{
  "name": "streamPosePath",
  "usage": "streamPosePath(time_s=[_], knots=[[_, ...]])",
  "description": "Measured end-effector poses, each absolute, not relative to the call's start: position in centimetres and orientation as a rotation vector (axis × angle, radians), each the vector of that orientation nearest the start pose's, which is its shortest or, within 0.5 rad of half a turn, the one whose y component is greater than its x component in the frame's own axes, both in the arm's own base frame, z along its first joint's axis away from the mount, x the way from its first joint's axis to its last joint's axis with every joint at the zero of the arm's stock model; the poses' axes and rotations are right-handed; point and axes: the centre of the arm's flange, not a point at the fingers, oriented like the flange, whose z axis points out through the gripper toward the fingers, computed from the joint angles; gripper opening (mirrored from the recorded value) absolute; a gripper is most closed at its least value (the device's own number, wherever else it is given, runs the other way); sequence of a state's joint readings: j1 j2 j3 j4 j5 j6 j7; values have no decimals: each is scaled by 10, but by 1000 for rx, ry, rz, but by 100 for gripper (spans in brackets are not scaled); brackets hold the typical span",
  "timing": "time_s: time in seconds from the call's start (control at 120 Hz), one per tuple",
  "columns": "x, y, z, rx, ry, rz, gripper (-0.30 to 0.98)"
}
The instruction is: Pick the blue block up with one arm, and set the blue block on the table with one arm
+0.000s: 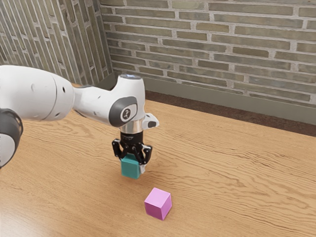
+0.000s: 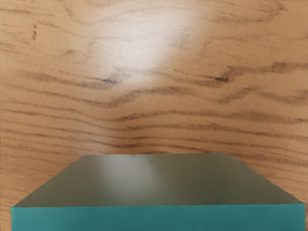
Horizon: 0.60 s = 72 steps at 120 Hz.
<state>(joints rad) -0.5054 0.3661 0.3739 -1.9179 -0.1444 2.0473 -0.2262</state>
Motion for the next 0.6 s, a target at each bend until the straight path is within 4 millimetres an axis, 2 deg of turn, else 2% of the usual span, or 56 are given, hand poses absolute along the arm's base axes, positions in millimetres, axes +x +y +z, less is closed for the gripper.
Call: streamPosePath(time_s=[0.025,0.167,0.267,0.417,0.533,0.6], knots=[[589,-95,298,-3067,-254,313,44],[589,-94,298,-3073,-247,314,51],[594,-96,311,-3085,-236,276,58],[602,-92,351,-3106,-216,180,63],[615,-97,404,-3104,-160,80,66],[614,-104,430,-3098,-120,50,66]])
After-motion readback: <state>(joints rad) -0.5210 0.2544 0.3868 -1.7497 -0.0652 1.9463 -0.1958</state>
